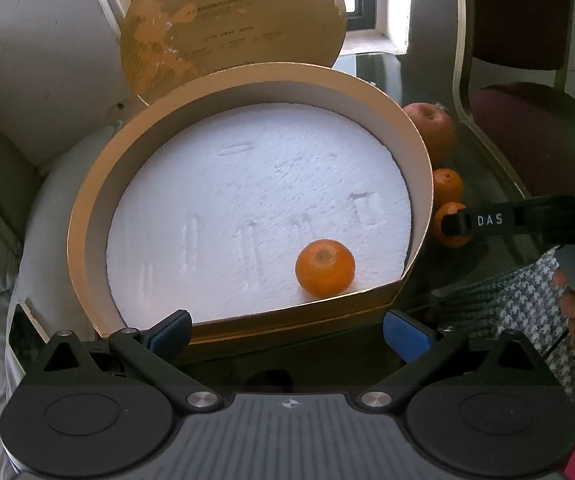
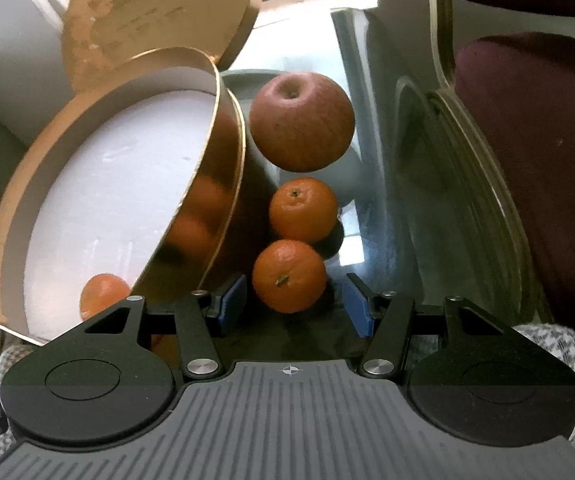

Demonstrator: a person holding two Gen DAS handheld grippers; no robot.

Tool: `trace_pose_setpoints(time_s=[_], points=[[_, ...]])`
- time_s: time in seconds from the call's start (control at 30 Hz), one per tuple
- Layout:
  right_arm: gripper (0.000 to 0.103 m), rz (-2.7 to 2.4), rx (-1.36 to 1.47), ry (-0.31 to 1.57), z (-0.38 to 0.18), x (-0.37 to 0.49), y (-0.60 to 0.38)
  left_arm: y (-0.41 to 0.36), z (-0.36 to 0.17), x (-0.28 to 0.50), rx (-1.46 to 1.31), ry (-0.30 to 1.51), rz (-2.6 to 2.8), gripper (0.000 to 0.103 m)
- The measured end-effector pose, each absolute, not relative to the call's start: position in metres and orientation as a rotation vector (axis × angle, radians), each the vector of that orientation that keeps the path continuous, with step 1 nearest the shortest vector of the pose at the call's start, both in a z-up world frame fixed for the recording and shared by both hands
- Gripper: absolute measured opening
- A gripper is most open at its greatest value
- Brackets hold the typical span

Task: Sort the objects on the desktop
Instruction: 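Return the right gripper to the remaining mandarins beside the box, then grasp the second mandarin with the right gripper and lift it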

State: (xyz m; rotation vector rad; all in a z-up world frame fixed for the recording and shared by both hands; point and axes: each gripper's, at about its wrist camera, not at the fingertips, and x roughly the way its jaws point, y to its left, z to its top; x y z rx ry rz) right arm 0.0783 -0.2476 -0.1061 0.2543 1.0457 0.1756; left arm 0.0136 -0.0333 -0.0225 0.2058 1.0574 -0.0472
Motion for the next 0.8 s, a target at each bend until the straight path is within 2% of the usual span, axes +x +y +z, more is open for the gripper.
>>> trace_pose_setpoints(time_s=[0.3, 0.37, 0.8], points=[[0.059, 0.172, 0.269, 1.081, -0.116, 0.087, -0.243, -0.029, -0.024, 0.015, 0.194, 1.065, -0.038, 0.102], [0.047, 0.166, 0.27, 1.077, -0.117, 0.087, -0.243, -0.028, -0.024, 0.015, 0.19, 1.063, -0.036, 0.102], [0.045, 0.174, 0.282, 1.095, -0.103, 0.066, -0.246, -0.02, -0.019, 0.001, 0.157, 1.034, -0.054, 0.102]])
